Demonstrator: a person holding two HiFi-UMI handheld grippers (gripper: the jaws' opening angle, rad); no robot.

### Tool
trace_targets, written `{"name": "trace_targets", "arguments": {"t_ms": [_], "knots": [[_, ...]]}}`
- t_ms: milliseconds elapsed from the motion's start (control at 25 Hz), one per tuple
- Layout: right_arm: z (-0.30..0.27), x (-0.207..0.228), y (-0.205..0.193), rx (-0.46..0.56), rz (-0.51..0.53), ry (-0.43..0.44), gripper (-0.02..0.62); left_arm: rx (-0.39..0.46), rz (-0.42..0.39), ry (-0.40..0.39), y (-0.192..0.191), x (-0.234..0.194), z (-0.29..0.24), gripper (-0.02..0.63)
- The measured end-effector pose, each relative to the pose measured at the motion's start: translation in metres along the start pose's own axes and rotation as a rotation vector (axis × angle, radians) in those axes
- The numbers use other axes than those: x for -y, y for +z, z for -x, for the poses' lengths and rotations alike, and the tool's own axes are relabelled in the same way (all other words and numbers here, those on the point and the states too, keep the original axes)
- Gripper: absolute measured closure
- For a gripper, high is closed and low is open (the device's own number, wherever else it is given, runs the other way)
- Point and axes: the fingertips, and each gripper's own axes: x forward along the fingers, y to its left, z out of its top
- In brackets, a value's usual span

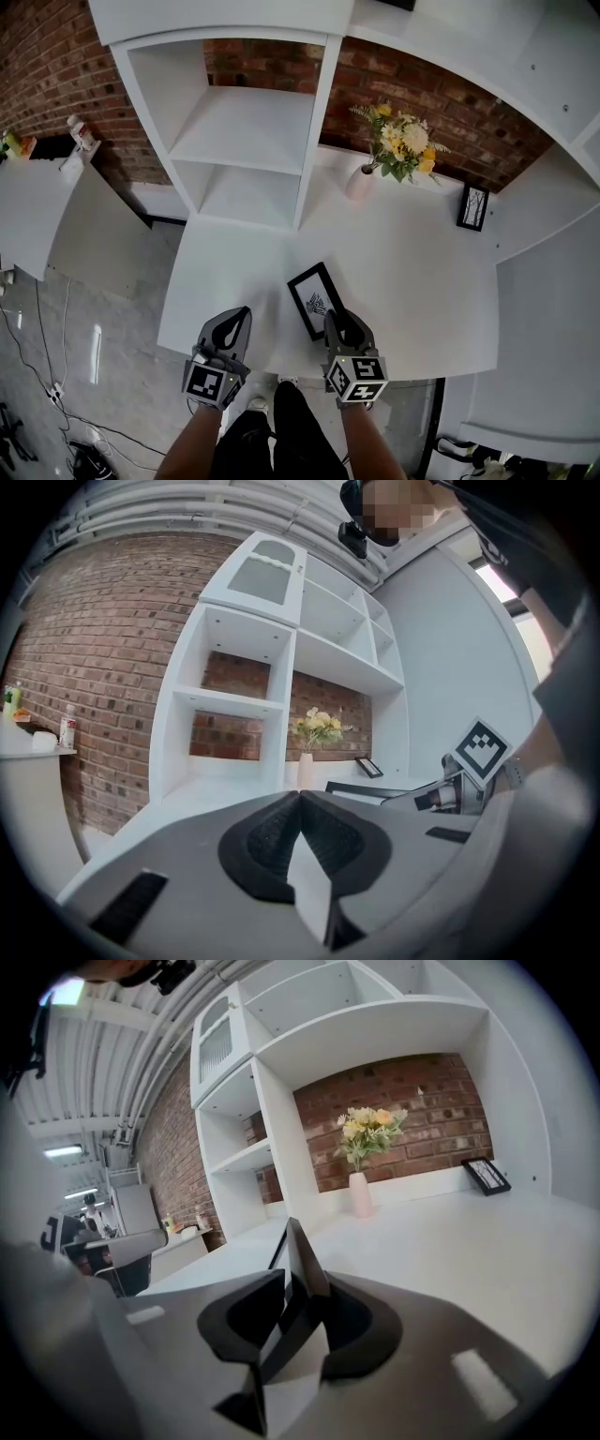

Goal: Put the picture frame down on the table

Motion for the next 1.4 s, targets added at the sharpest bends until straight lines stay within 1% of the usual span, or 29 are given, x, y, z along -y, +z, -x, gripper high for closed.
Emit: {"name": "trace_targets", "arguments": {"t_ms": [400, 520, 680, 960, 1200, 1400], "knots": [[-0.023, -0.019, -0.003, -0.066, -0.042, 0.036, 0.468, -0.018, 0.0, 0.017, -0.001, -0.012, 0.003, 0.612], [-0.029, -0.024, -0.01, -0.104, -0.045, 0.047, 0.454, -0.016, 0.001, 0.024, 0.0, -0.018, 0.004, 0.612], [-0.035, -0.025, -0.018, -0.157, -0.052, 0.036, 0.437, -0.012, -0.002, 0.027, 0.0, -0.021, 0.004, 0.612], [-0.041, -0.028, -0.015, -0.169, -0.053, 0.016, 0.422, -0.01, 0.007, 0.024, -0.001, -0.021, 0.001, 0.612], [-0.047, -0.021, -0.032, -0.213, -0.046, -0.001, 0.412, -0.006, 0.005, 0.032, 0.001, -0.025, 0.0, 0.612], [-0.051, -0.026, -0.022, -0.208, -0.048, 0.0, 0.408, -0.005, 0.007, 0.04, 0.001, -0.029, 0.0, 0.612]]}}
